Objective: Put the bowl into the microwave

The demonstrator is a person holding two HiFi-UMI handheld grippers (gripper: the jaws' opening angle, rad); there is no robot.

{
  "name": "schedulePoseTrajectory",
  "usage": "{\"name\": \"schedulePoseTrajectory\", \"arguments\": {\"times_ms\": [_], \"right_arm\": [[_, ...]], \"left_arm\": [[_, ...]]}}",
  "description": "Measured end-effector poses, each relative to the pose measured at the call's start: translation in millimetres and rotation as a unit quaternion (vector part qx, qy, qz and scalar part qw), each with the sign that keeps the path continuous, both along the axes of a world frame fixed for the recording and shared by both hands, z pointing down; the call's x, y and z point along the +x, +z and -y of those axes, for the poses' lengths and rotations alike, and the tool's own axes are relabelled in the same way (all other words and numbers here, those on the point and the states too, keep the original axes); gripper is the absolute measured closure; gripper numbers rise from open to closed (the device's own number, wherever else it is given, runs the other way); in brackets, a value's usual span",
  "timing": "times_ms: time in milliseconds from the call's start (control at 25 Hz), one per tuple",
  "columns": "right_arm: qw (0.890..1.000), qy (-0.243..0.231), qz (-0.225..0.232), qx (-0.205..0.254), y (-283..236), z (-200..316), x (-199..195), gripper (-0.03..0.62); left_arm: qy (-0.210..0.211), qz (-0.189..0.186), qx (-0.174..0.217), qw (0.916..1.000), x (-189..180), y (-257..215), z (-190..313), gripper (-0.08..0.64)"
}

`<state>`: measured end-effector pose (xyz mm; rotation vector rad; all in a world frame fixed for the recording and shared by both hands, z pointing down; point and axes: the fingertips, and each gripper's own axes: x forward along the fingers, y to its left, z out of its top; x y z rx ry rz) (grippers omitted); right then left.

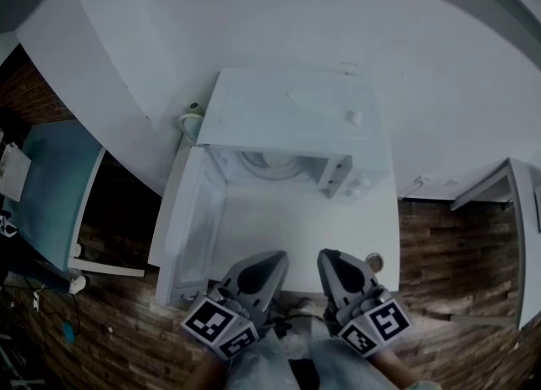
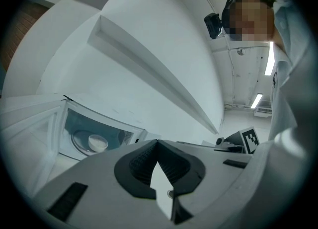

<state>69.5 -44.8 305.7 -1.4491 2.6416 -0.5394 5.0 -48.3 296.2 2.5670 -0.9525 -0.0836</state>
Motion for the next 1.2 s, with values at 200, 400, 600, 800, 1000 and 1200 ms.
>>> {"name": "schedulePoseTrajectory", "arguments": {"times_ms": [200,400,600,800,1000,1200], "right_arm": [[0.999,-0.006,-0.040,0.033,-3.9,-1.9,-1.3,0.597],[0.998,-0.001,-0.054,0.035,-4.2,-2.7,0.4,0.597],[0.998,-0.002,-0.055,0.031,-2.1,-3.0,1.5,0.597],[0.998,-0.007,-0.064,0.027,0.6,-1.4,0.2,0.597],[0.997,-0.005,-0.067,0.031,-0.1,1.2,-0.8,0.597],[0.998,-0.002,-0.065,0.025,2.6,3.4,-1.6,0.597]], "left_arm": [[0.011,0.013,0.006,0.9998,9.3,2.9,-2.7,0.561],[0.019,0.023,0.008,0.9995,15.8,7.3,-5.2,0.561],[0.026,0.029,0.008,0.9992,20.1,9.5,-6.7,0.560],[0.026,0.029,0.007,0.9992,20.9,10.5,-6.0,0.561],[0.030,0.032,0.006,0.9990,21.3,12.0,-5.7,0.561],[0.033,0.035,0.005,0.9988,21.4,14.5,-4.9,0.561]]}}
